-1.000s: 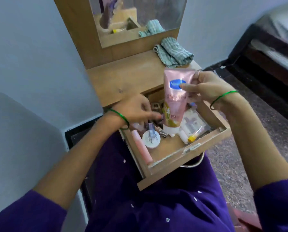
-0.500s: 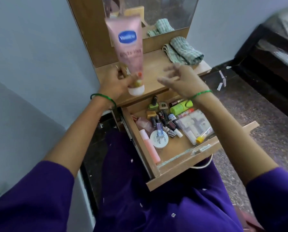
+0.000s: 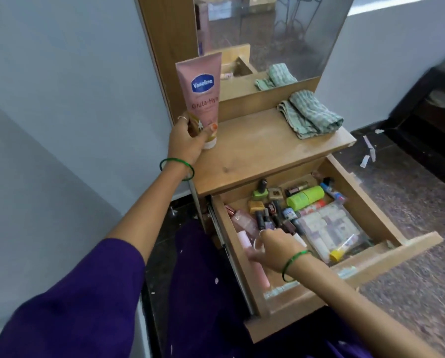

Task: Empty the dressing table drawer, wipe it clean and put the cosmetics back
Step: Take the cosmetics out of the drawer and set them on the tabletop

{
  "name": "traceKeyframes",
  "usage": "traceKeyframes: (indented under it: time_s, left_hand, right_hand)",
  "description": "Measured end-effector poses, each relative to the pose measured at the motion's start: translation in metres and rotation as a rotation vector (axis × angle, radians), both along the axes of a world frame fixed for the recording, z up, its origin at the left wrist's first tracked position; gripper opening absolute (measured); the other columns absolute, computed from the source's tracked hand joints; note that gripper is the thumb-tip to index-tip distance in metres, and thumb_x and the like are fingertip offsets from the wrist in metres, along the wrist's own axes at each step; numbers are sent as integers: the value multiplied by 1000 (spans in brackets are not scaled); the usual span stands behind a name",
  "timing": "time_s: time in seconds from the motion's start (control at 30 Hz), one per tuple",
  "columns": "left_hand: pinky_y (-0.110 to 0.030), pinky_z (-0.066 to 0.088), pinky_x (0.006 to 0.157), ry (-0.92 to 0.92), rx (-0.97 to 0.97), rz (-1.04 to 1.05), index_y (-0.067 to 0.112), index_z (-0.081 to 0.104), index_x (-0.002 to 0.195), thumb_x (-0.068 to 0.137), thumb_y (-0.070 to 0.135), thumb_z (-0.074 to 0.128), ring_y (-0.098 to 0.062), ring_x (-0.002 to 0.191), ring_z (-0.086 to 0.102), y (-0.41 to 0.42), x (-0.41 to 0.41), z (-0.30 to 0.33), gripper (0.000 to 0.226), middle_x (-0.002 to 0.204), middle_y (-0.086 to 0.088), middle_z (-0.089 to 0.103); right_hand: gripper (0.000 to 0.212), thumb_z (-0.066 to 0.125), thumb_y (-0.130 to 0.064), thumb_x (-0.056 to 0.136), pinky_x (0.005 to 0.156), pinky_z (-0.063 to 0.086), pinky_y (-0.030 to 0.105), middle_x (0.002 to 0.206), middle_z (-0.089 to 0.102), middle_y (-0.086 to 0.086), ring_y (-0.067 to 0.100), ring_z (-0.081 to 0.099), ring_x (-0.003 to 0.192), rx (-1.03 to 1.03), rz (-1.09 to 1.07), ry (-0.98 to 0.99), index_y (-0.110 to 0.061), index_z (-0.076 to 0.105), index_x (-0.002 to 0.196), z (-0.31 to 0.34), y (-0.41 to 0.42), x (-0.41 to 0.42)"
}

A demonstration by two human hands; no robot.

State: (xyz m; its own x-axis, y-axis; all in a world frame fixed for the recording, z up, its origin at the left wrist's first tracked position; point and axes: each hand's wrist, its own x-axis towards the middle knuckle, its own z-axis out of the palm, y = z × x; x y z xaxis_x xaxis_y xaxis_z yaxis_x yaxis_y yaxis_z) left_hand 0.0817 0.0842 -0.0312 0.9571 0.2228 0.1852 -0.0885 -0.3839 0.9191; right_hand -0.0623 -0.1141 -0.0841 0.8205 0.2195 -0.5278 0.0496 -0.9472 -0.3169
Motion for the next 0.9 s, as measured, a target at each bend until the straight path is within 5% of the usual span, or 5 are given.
traceKeyframes:
  time_s: [0.17,0.23,0.4,0.63,0.9]
  left_hand:
    - [-5,44,71,-17,7,12,12,54,115,81,26,73,-5,92,56,3,3,-1,41,103,5,59]
    - [-1,43,73,-28,13,13,11,52,120,81,24,73,-6,98,55,3,5,-2,46,110,4,59]
    - [-23,49,92,-17,10,42,8,48,126,79,18,75,-14,110,57,4,9,-10,56,124,-6,58]
    - [-21,45,95,-59,7,97,8,42,130,82,16,72,-14,116,52,-1,6,-22,57,130,-8,51]
    - [-14,40,89,-88,193,165,8,41,128,78,30,75,-17,116,51,-6,6,-32,64,128,-9,43]
  right_hand:
    - [30,42,-40,91,73,52,34,89,62,12,30,64,87,-99,85,50,-13,52,82,-8,6,0]
    - [31,41,-36,92,71,44,32,105,61,15,29,61,98,-126,78,50,-8,51,100,-14,7,-3]
    - [33,49,-29,93,74,45,32,99,58,14,28,61,98,-208,111,72,-4,51,114,-15,7,-12]
    - [32,49,-36,84,55,50,22,58,56,3,19,58,59,2,-90,139,-13,58,63,-11,-6,-16]
    - [7,68,-20,83,75,57,29,80,71,4,12,66,68,462,-173,364,-12,67,83,58,-50,5]
